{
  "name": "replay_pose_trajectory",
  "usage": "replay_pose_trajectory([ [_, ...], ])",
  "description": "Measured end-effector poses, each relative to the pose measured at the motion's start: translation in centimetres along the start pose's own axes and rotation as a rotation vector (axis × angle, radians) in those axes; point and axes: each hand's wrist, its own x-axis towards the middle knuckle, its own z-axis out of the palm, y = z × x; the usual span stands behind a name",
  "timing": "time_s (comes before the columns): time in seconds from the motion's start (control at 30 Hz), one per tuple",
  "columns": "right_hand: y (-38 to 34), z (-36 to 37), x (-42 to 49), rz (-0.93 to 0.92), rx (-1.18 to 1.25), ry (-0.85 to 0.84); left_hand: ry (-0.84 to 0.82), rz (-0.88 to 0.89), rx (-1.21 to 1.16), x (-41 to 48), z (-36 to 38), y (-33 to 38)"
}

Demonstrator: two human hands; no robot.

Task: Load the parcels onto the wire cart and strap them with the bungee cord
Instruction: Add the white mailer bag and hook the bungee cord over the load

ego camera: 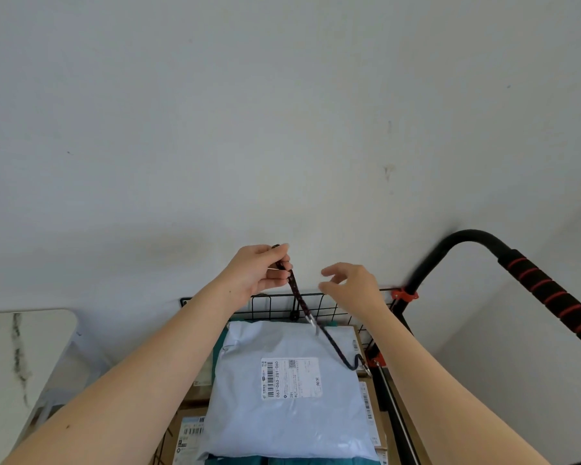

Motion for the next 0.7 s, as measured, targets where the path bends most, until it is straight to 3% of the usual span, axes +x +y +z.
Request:
replay_pose_trajectory([
  [0.1, -1.4, 0.9, -0.7, 0.019, 0.223, -0.28, -0.011, -0.004, -0.014, 0.3, 0.0, -0.1],
  [0.17, -1.8, 1.7, -0.9, 0.015, 0.242, -0.356, -0.021, -0.009, -0.02, 0.4, 0.0, 0.0],
  [0.33, -1.4, 2.9, -0.5, -0.051, -0.019, -0.322, -0.047, -0.001, -0.007, 0.7, 0.1, 0.1],
  [0.5, -1.1, 3.2, 0.2, -0.005, 0.01, -0.391, -0.034, 0.007, 0.016, 1.3, 0.2, -0.1],
  [0.7, -0.1, 4.8, 1.4, 0.056, 0.053, -0.34, 0.012, -0.028, -0.012, 2.3, 0.1, -0.9],
])
